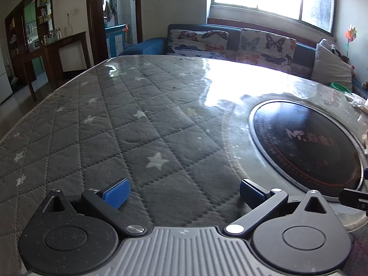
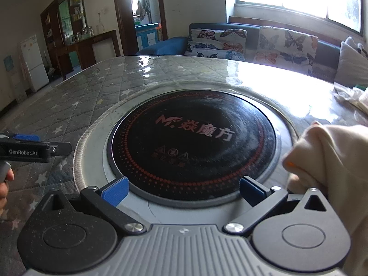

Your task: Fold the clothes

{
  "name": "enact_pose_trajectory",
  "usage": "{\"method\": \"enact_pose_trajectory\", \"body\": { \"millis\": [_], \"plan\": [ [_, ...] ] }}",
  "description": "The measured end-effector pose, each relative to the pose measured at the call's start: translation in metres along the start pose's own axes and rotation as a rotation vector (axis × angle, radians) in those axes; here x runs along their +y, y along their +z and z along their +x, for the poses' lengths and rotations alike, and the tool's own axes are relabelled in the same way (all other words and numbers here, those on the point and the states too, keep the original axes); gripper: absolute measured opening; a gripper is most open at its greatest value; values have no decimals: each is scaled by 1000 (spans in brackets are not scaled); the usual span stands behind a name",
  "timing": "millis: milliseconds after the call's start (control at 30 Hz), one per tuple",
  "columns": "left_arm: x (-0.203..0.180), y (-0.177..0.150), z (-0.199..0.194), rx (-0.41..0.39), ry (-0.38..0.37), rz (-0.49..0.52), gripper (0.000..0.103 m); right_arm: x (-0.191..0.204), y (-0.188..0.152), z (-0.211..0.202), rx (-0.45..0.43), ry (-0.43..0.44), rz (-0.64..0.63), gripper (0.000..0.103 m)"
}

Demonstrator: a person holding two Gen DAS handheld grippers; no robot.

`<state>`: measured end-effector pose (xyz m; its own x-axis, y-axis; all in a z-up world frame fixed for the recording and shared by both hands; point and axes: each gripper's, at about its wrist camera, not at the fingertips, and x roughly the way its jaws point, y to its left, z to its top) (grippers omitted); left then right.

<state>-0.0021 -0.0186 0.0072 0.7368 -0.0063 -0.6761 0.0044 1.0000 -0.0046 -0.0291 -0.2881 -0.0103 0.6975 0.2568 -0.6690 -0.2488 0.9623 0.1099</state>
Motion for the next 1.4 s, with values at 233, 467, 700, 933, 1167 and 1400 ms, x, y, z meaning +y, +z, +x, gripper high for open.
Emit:
{"method": "enact_pose_trajectory", "body": {
  "millis": [233,467,700,933,1167,1400],
  "plan": [
    [-21,2,-10,21,-40,25,103,-8,-8,-24,-40,-2,-1,103],
    [-49,4,-12,45,-91,80,103,-16,-12,-50,-83,-23,13,103],
    [-75,4,-13,65,-144,140,103,-30,-20,-71,-95,-39,65,103],
    [-104,7,-14,75,-171,217,103,-40,-27,-90,-113,-68,73,103],
    [-128,11,-15,73,-213,287,103,-51,-31,-108,-131,-121,93,103],
    [-153,17,-18,70,-262,337,103,-67,-33,-118,-143,-185,138,103]
  ]
}}
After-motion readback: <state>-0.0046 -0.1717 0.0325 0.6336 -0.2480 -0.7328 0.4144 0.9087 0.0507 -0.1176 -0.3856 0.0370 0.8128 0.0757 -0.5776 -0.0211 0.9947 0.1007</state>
